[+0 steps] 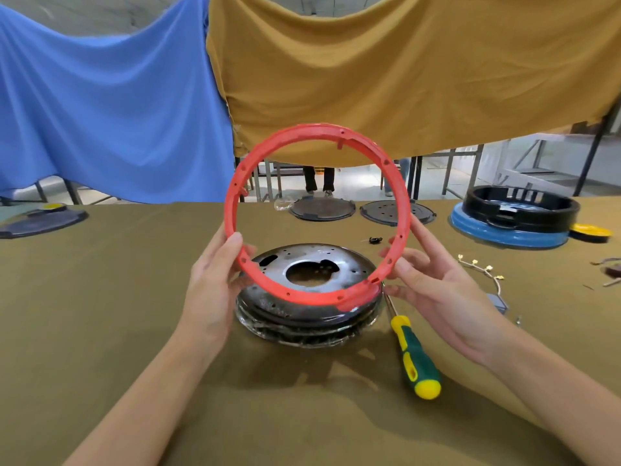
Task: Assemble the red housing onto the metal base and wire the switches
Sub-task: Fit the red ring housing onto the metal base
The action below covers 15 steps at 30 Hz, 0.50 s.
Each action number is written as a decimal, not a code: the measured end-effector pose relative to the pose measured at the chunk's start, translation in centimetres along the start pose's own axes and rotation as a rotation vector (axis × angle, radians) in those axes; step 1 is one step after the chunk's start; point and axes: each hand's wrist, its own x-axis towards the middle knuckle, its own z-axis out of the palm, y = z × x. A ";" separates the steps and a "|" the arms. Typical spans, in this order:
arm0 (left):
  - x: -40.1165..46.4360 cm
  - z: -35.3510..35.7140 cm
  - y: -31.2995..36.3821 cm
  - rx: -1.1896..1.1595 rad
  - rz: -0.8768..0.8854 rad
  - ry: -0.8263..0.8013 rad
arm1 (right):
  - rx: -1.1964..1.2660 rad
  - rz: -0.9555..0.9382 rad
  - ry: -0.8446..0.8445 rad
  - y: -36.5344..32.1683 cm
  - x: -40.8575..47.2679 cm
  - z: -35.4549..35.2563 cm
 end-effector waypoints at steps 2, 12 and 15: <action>0.0 -0.1 -0.1 0.119 0.009 0.037 | 0.012 0.011 0.011 0.0 0.1 -0.1; -0.3 -0.8 -0.4 0.542 0.011 0.018 | -0.374 0.063 0.193 1.5 0.3 -0.3; -0.4 -0.7 -0.4 0.592 0.030 0.059 | -0.482 0.044 0.176 1.8 0.5 -0.4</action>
